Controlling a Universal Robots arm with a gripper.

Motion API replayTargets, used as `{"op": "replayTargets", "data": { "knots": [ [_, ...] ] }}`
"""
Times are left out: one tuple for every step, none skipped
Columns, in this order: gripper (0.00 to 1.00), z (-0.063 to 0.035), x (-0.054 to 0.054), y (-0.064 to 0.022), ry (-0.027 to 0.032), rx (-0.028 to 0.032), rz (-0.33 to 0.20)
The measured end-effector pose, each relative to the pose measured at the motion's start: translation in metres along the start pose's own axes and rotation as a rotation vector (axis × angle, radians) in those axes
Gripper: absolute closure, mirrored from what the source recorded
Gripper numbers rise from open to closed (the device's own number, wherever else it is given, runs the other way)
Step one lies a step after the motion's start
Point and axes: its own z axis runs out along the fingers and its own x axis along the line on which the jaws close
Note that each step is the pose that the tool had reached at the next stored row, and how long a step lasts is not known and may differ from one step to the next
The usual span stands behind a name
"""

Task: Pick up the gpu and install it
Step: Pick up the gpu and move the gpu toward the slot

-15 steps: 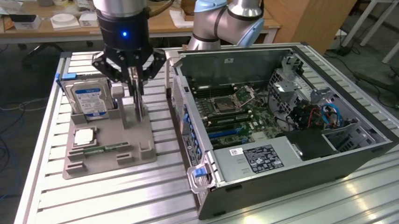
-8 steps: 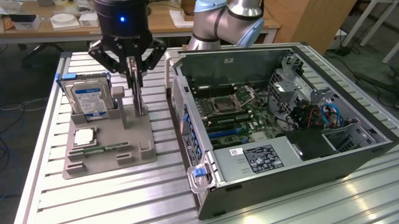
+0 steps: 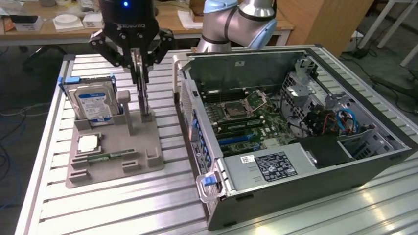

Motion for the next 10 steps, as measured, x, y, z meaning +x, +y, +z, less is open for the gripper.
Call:
{"op": "replayTargets", "data": {
  "knots": [
    [0.74, -0.003, 0.0, 0.0001, -0.0001, 0.0, 0.0],
    [0.74, -0.006, 0.0, 0.0002, -0.0001, 0.0, 0.0],
    [0.74, -0.0092, 0.0, 0.0003, -0.0001, -0.0001, 0.0],
    [0.74, -0.0126, 0.0, 0.0004, -0.0001, 0.0001, 0.0],
    [0.74, -0.0161, 0.0, 0.0005, 0.0, -0.0001, 0.0],
    [0.74, -0.0199, 0.0, 0.0007, 0.0, 0.0, 0.0],
    [0.74, -0.0234, -0.001, 0.0008, -0.0001, 0.0, 0.0],
    [0.74, -0.0272, -0.001, 0.0009, -0.0001, 0.0, 0.0],
    [0.74, -0.0306, -0.001, 0.001, 0.0, 0.0001, 0.0],
    [0.74, -0.0327, -0.001, 0.0011, -0.0001, 0.0, 0.0]
  ]
}}
